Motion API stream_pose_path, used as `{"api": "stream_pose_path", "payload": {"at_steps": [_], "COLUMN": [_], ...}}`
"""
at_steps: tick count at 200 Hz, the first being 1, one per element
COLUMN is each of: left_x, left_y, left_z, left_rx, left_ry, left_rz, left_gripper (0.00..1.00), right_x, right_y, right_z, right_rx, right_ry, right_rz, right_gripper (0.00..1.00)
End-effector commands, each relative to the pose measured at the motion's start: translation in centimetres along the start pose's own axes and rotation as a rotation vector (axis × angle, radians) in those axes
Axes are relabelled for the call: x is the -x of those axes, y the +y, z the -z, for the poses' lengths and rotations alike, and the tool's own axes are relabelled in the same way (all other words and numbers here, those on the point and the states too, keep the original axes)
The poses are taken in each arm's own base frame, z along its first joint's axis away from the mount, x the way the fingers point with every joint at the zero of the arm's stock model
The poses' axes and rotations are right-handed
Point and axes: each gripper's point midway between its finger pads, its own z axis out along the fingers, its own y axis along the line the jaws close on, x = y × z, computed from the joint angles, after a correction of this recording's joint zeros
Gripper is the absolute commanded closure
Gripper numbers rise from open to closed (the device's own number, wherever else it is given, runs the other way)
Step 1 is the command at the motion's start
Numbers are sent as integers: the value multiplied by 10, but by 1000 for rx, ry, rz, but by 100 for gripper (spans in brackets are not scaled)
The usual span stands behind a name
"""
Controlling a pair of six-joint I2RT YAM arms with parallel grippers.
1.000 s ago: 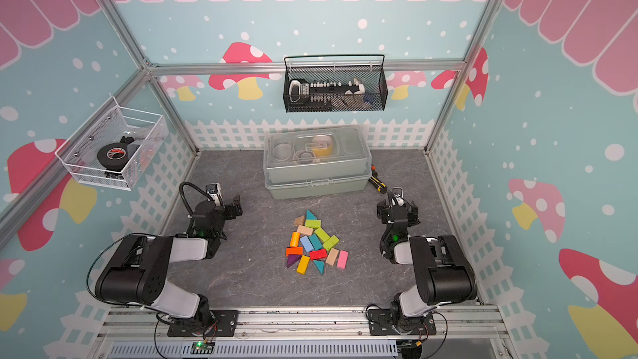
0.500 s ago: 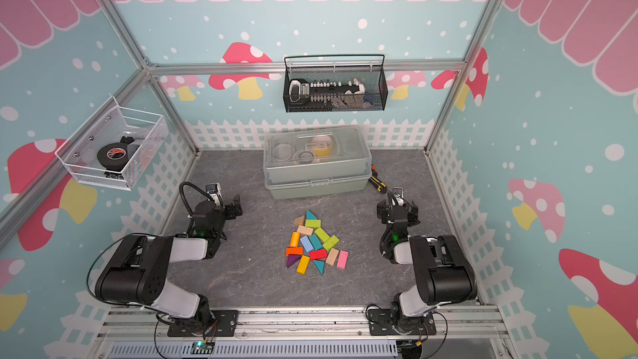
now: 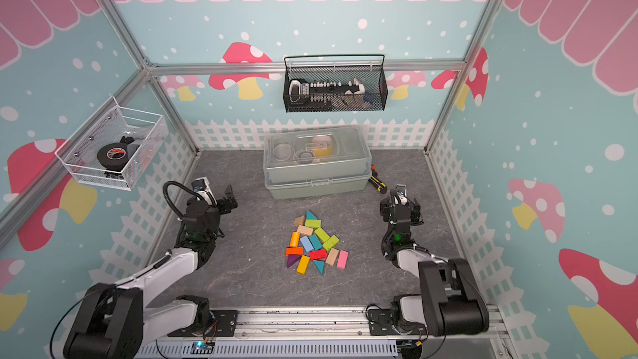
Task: Assemble a piece of candy with building blocks
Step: Pick up the building block from the center of the board.
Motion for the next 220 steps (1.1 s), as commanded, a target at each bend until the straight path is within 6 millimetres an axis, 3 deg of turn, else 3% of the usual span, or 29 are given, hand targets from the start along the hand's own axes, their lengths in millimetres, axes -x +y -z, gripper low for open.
{"api": "stream_pose_path", "payload": {"at_steps": [1,21,66,106,139,171,220], "left_x": [-15,-25,-18,-2,9,3,0], "left_y": [18,28,-27,-57,-46,-36,-39], "left_z": [16,37,85,126,139,140,139], "left_rx": [83,115,-179,-366,-347,-311,-325], "left_ry": [87,145,438,604,578,552,571], "left_rz": [207,424,504,436,312,285,275], "left_gripper": [1,1,3,9,10,11,11], "right_x": [8,6,-5,-34,-69,-93,-112], "right_y": [-7,31,110,156,180,201,213], "right_z": [19,38,94,133,140,154,164], "right_rx": [-8,232,634,763,798,856,907], "right_ry": [92,179,506,680,791,865,925], "right_rz": [-219,-332,-230,23,172,328,455], "right_gripper": [19,29,34,38,36,25,18]}}
